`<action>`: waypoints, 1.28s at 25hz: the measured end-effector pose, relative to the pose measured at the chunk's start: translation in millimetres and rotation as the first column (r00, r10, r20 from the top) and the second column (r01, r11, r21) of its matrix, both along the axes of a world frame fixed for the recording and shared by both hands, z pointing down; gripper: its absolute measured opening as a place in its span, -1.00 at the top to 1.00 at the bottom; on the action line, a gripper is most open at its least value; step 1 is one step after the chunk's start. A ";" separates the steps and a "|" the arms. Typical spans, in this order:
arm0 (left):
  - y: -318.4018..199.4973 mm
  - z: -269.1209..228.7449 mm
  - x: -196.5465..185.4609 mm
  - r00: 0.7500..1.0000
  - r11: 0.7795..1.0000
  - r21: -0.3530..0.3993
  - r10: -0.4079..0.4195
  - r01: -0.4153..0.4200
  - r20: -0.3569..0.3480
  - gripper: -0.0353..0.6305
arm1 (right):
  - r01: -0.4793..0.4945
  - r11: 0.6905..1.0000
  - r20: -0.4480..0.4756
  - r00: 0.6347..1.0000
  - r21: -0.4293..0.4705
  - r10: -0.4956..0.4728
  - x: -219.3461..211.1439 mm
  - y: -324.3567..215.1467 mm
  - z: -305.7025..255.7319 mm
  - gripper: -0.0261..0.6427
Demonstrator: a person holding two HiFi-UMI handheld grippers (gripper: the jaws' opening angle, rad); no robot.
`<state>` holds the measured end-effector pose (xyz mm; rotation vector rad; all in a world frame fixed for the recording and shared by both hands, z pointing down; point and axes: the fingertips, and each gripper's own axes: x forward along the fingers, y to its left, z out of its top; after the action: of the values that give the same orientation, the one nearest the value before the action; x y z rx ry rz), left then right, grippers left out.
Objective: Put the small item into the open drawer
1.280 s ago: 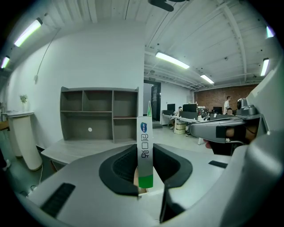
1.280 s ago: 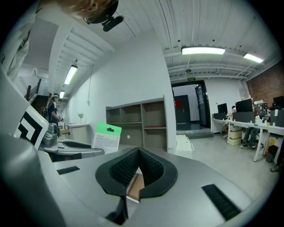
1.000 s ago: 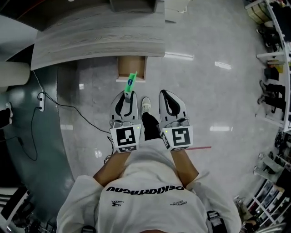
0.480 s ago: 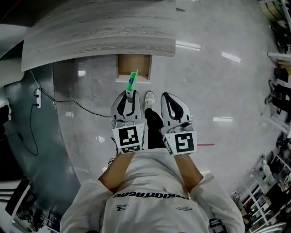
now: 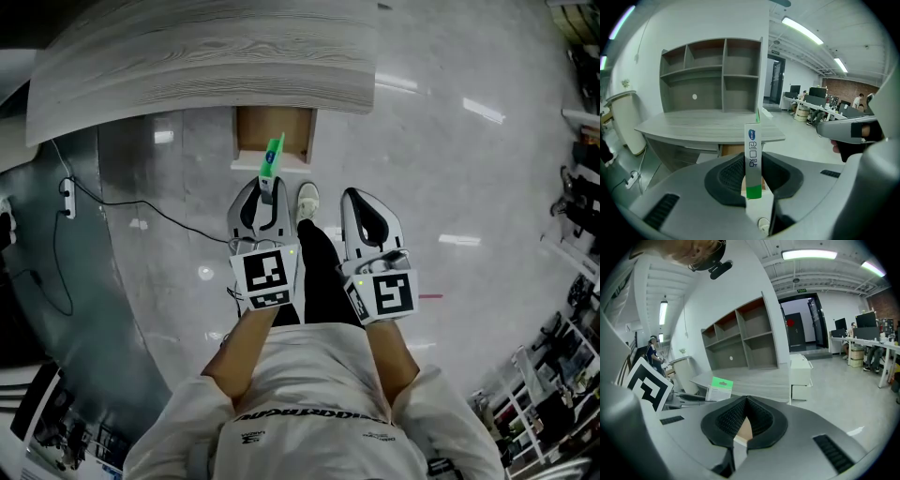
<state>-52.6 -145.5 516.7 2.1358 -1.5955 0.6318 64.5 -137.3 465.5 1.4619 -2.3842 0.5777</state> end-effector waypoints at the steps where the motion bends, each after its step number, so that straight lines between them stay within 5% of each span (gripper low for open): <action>1: -1.7 6.5 -0.7 1.000 1.000 -0.009 0.000 0.000 -0.002 0.60 | -0.002 1.000 0.000 1.000 -0.003 0.002 -0.1 -0.5 4.8 0.83; 32: -33.0 142.1 -2.8 0.998 0.982 -0.184 -0.034 0.043 0.055 0.60 | 0.066 0.993 -0.008 0.998 -0.093 -0.067 -16.3 2.1 84.8 0.83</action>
<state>-55.4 -178.5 658.7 1.9639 -1.5356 0.7960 48.2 -135.2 550.3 1.3376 -2.3546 0.6536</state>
